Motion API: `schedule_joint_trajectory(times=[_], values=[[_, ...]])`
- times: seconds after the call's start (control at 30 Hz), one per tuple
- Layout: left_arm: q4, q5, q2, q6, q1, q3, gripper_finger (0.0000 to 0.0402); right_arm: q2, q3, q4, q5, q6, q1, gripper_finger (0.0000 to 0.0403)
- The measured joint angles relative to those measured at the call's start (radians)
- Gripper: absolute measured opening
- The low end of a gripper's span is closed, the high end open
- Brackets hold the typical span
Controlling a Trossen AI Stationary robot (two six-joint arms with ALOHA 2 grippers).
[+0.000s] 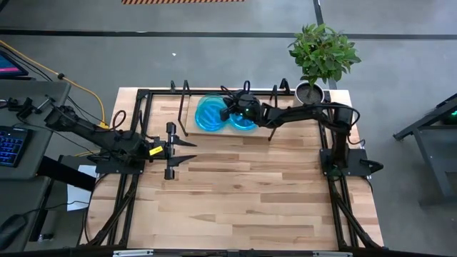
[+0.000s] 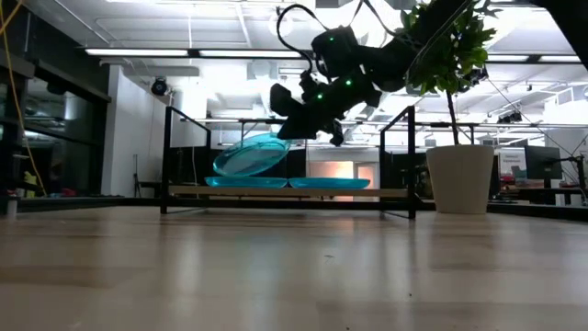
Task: Place and stack plates onto a shelf
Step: Stack the blue plate on top of the blue plate on the shelf, then return to Home Position
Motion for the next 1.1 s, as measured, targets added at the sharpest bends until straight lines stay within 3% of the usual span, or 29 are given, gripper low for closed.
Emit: schedule_joint_trajectory(times=[0.73,0.9,1.1], values=[[0.000,0.000,0.000,-0.004,0.000,0.000,0.0138,0.017,0.020,-0.038,0.005,0.029,0.000,0.0003],[0.000,0.000,0.000,-0.004,0.000,0.000,0.0138,0.017,0.020,-0.038,0.005,0.028,0.000,0.0039],[0.000,0.000,0.000,-0.004,0.000,0.000,0.0138,0.017,0.020,-0.038,-0.016,0.029,0.000,0.0115]])
